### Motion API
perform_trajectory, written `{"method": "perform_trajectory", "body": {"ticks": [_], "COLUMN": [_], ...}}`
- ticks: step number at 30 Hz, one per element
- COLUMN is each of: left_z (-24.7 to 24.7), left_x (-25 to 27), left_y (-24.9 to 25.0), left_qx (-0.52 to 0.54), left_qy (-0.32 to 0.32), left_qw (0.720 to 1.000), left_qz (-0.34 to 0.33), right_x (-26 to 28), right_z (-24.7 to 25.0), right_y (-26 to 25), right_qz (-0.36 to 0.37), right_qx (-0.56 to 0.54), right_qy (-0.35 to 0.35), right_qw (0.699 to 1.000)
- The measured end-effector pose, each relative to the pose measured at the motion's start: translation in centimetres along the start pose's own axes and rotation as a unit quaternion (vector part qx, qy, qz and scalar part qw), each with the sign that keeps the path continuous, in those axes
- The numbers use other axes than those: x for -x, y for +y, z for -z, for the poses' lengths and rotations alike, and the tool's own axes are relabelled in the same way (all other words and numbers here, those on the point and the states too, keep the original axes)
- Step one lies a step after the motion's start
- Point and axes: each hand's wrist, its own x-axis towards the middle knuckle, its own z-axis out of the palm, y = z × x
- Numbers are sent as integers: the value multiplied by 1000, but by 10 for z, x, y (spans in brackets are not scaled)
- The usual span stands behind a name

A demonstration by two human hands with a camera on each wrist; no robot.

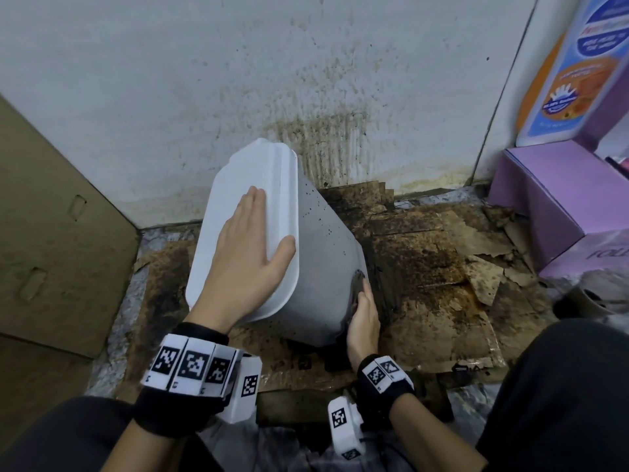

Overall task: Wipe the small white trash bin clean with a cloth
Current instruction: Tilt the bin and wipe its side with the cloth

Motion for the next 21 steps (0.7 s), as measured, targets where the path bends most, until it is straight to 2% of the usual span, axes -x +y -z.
{"method": "perform_trajectory", "body": {"ticks": [3,8,11,17,21], "left_z": [-1,0,0,0,0], "left_x": [-1,0,0,0,1], "left_y": [0,-4,-5,-6,-8], "left_qx": [-5,-8,-4,0,4], "left_qy": [-1,4,5,3,7], "left_qw": [1000,1000,1000,1000,1000], "left_qz": [-2,-2,-2,-4,-2], "right_x": [13,50,65,47,30], "right_z": [-14,-41,-50,-32,-16], "right_y": [-23,-71,-89,-60,-25], "right_qz": [30,151,199,312,281], "right_qx": [4,8,12,65,73], "right_qy": [-17,-83,-110,-102,-82], "right_qw": [999,985,974,942,953]}}
